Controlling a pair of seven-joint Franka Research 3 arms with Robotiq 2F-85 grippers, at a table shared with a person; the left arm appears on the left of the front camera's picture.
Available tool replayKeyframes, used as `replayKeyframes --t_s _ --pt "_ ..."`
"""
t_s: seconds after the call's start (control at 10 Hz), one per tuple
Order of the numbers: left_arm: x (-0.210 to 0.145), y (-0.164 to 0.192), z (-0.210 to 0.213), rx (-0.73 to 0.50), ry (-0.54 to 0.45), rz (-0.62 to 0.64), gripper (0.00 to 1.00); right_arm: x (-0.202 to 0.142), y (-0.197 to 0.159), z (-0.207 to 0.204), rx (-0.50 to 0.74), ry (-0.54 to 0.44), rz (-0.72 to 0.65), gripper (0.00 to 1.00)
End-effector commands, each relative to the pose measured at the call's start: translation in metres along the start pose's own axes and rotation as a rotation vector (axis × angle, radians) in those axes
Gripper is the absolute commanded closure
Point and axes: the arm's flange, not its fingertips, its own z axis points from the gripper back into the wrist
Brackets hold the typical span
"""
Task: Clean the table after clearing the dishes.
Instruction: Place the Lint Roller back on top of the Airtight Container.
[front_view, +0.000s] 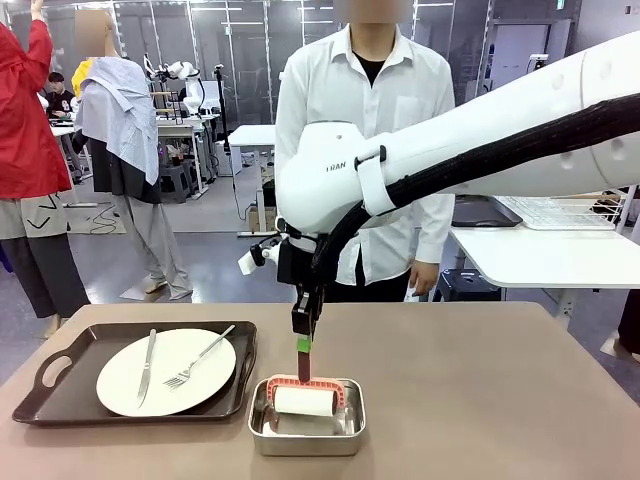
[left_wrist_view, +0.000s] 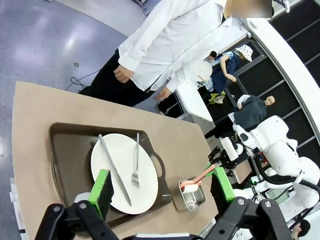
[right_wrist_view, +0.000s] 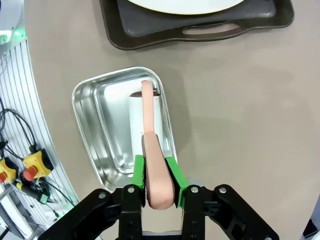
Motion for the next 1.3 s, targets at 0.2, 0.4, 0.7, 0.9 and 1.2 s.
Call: replayKeyframes --t_s 0.2,0.4,0.7,0.9,1.2 --pt "0.001 0.0 0.002 -0.019 -0.015 -0.006 0.0 -0.008 -0.027 -0.026 0.004 -0.012 0.096 0.77" --pt "0.001 0.0 0.002 -0.019 -0.015 -0.006 0.0 -0.008 -0.029 -0.026 0.006 0.002 0.105 0.77" --pt "0.001 0.0 0.002 -0.019 -0.015 -0.006 0.0 -0.007 -0.026 -0.017 -0.011 -0.01 0.112 0.19" --pt "0.001 0.0 0.002 -0.019 -0.015 -0.006 0.0 -0.007 -0.025 -0.015 -0.009 -0.004 0.102 0.0" --pt "0.001 0.0 0.002 -0.019 -0.015 -0.006 0.0 -0.005 -0.024 -0.011 -0.017 0.004 0.1 0.0"
